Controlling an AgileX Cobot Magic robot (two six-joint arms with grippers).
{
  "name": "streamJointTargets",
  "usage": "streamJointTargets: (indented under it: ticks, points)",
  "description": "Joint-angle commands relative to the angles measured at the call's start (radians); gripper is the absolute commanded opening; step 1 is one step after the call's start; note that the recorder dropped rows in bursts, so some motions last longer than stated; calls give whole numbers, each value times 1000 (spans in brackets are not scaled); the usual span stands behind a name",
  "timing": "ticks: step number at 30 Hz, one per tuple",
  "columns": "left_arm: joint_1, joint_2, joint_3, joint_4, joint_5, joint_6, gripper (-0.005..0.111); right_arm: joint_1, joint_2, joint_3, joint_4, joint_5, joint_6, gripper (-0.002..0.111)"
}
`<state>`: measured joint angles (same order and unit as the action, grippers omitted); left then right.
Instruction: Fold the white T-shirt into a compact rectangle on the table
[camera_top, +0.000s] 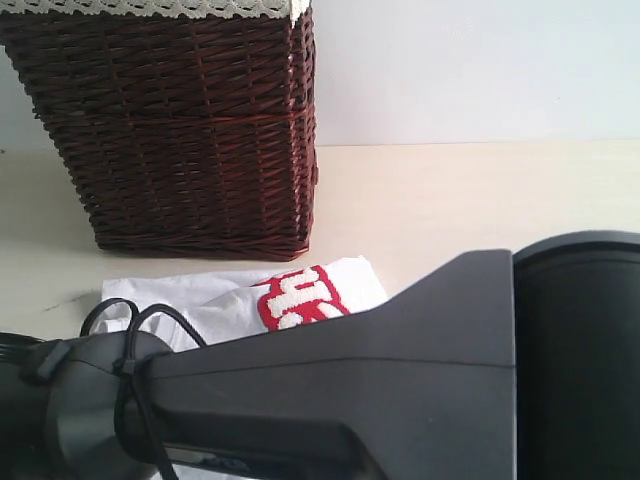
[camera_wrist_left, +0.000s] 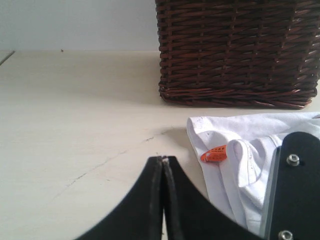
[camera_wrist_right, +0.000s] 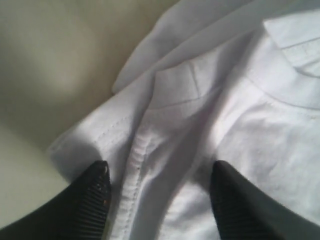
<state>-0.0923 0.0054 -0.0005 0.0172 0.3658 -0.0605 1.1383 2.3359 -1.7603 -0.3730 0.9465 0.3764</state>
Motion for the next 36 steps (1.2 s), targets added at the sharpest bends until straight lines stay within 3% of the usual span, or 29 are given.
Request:
streamJointTargets:
  ticks: [1,5,7,23,28,31,36]
  points:
    - [3,-5,1,1,-12,0,0,2,13,-3,-6,20,-9,39]
    - [3,-5,1,1,-12,0,0,2,-23,-3,-51,68,-16,9]
    - [3,-5,1,1,-12,0,0,2,-48,-3,-57,81,-16,0]
    - [3,-5,1,1,-12,0,0,2,-188,-3,-3,96,-89,0]
    - [3,-5,1,1,-12,0,0,-1,-195,-3,-135,169,-44,0]
    - [3,-5,1,1,-12,0,0,-38,-227,-3,-174,273,-33,0]
    - [3,-5,1,1,-12,0,0,-128,-356,43,-170,275,-33,0]
